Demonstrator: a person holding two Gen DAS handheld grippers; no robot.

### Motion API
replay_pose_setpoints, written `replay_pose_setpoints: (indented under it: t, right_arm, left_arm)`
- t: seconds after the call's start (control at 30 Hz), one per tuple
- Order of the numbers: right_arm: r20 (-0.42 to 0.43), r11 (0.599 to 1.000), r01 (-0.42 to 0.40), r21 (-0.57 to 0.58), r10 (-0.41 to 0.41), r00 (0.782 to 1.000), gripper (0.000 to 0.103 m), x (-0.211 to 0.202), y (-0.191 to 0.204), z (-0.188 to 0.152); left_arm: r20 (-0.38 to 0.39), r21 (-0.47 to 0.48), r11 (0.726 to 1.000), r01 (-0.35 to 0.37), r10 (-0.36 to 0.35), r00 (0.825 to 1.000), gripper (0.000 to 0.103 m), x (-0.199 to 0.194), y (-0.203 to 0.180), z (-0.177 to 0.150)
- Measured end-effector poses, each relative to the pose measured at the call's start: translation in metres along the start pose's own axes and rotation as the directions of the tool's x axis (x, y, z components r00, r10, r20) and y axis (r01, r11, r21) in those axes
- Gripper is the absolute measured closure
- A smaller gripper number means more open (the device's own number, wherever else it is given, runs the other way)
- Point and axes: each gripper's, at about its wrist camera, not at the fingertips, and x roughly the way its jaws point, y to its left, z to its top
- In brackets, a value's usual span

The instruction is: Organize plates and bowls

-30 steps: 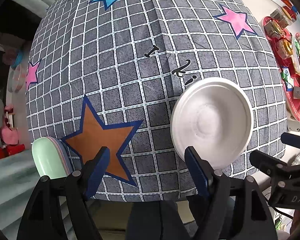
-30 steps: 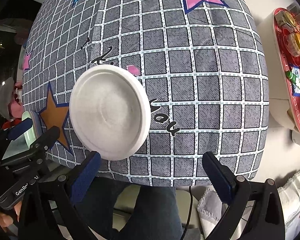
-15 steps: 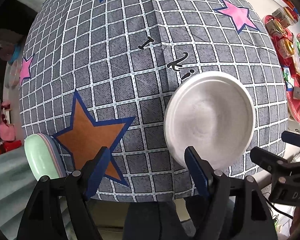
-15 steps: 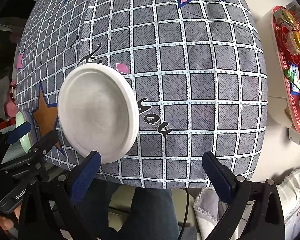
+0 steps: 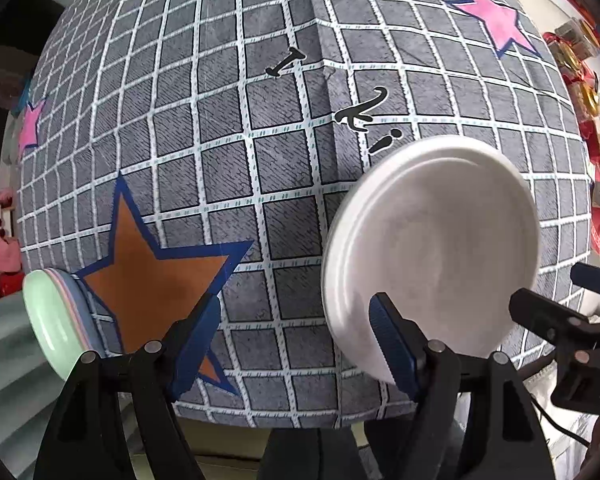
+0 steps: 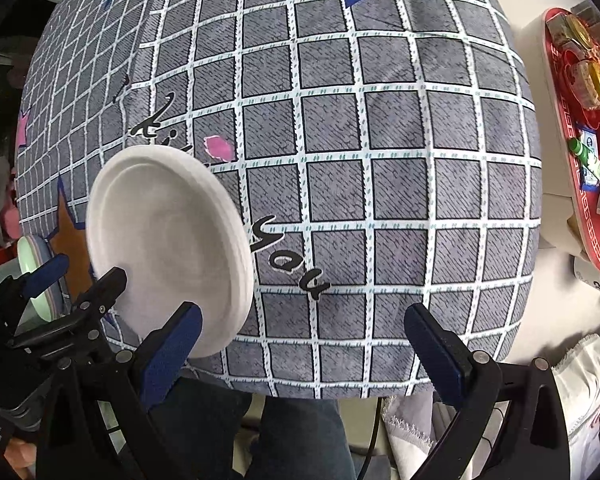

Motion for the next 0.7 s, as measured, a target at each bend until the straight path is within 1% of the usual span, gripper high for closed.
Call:
replay_pose_setpoints:
  t: [0.1,0.27,0.33,0.4,0.43,0.47,0.5,0.53,0.57,0.6,0.63,0.67,0.7]
  right_arm:
    - [0.0,1.0,0.002,-0.001,-0.002,1.0,0.001,0.008,-0.001,0.007]
    - [0.002,1.0,-0.027,0.005,0.027,1.0,0.001,0.022,-0.001,0.015]
    - [0.008,1.0,-0.026,0.001,0.026,1.0,0.001,0.027,0.0,0.019]
    - [0.014,1.0,-0.013,-0.001,0.013,1.0,0.003,0.03,0.002,0.024]
    - [0.018,1.0,-0.008,-0.001,0.008,1.0,0.006,0.031,0.002,0.026]
    - [0.021,1.0,-0.008,0.0,0.008,1.0,0.019,0.034,0.005,0.026]
    - [0.017,1.0,-0.013,0.002,0.013,1.0,0.032,0.036,0.004,0.028]
    - [0.009,1.0,-0.028,0.01,0.027,1.0,0.033,0.039,0.005,0.029]
    - [0.004,0.999,-0.04,0.017,0.04,0.999,0.036,0.042,0.006,0.03]
    - [0.001,0.998,-0.058,0.023,0.058,0.998,0.046,0.045,0.007,0.029]
    - [0.001,0.997,-0.079,0.026,0.079,0.997,0.05,0.046,0.008,0.029]
    - [-0.001,0.995,-0.095,0.027,0.095,0.995,0.052,0.051,0.012,0.027]
    - [-0.013,0.994,-0.11,0.017,0.11,0.994,0.056,0.054,0.016,0.027]
  left_arm:
    - [0.009,-0.007,1.0,0.012,-0.012,1.0,0.023,0.01,0.003,0.004]
    - [0.02,0.007,1.0,0.009,-0.01,1.0,0.023,0.027,0.003,0.015]
    - [0.015,0.014,1.0,0.003,-0.004,1.0,0.024,0.032,0.0,0.021]
    - [0.005,0.014,1.0,0.02,-0.02,1.0,0.027,0.038,-0.001,0.026]
    - [0.001,0.011,0.999,0.036,-0.036,0.999,0.03,0.04,-0.001,0.028]
    - [-0.002,0.012,0.999,0.049,-0.049,0.999,0.031,0.042,-0.002,0.029]
    - [-0.002,0.016,0.998,0.055,-0.055,0.998,0.034,0.043,-0.003,0.031]
    - [-0.004,0.022,0.998,0.058,-0.058,0.998,0.038,0.045,-0.004,0.033]
    - [-0.008,0.029,0.997,0.075,-0.075,0.997,0.04,0.045,-0.01,0.036]
    - [-0.013,0.034,0.995,0.089,-0.088,0.996,0.048,0.046,-0.018,0.038]
    - [-0.022,0.042,0.994,0.105,-0.105,0.994,0.058,0.048,-0.025,0.04]
    - [-0.023,0.05,0.991,0.123,-0.122,0.992,0.062,0.048,-0.033,0.042]
    - [-0.022,0.059,0.991,0.121,-0.12,0.993,0.062,0.048,-0.038,0.043]
